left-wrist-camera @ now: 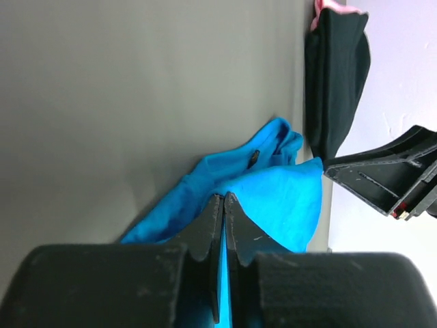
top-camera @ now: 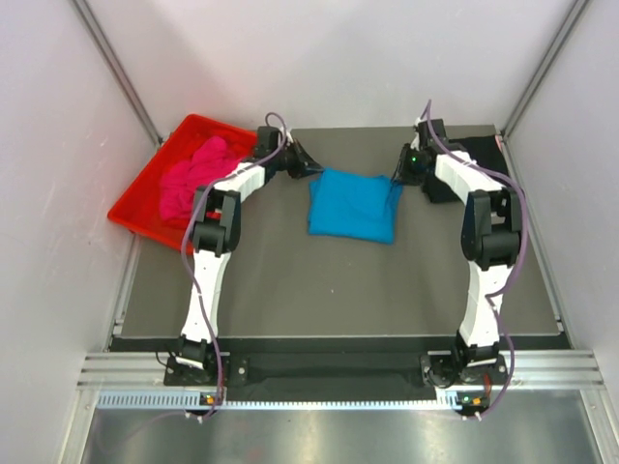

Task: Fold and stack the t-shirts
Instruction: Fold the tshirt

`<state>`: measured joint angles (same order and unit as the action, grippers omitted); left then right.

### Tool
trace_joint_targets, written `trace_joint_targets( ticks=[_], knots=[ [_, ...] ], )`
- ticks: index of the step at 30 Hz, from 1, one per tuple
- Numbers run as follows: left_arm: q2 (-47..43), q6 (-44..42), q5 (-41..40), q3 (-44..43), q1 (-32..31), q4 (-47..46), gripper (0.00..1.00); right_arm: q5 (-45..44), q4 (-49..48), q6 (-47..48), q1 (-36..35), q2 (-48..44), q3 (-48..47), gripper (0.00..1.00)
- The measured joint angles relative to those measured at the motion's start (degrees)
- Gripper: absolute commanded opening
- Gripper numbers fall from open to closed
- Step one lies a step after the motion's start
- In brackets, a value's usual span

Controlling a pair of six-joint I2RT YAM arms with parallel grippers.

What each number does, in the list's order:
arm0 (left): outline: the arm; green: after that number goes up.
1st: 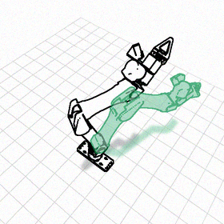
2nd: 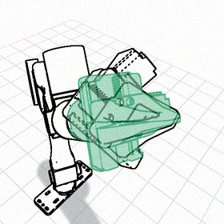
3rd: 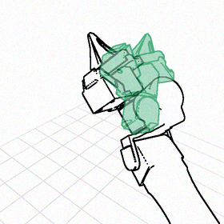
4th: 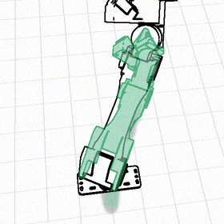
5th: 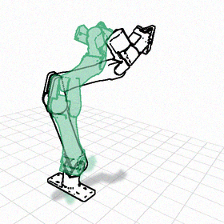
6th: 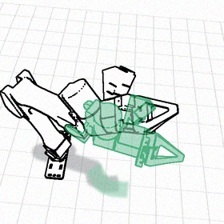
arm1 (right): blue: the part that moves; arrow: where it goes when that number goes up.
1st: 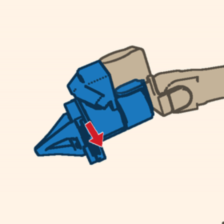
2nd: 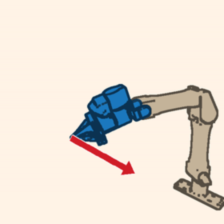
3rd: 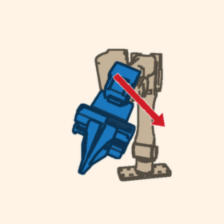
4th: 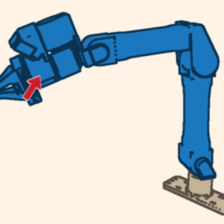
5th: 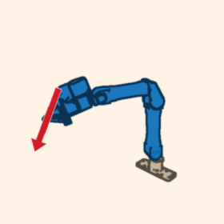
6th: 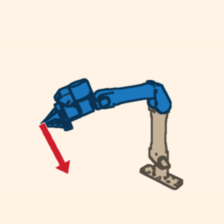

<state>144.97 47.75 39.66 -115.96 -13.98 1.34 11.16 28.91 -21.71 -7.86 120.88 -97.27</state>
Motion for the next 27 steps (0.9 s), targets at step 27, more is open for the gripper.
trace_joint_targets(
  ticks=[27],
  knots=[
    [-13.38, -13.62, -0.35, 8.2, -2.78, 5.92, 0.26, 10.75, -9.16, 2.49, -2.1, -14.27, 30.93, 0.33]
  ],
)
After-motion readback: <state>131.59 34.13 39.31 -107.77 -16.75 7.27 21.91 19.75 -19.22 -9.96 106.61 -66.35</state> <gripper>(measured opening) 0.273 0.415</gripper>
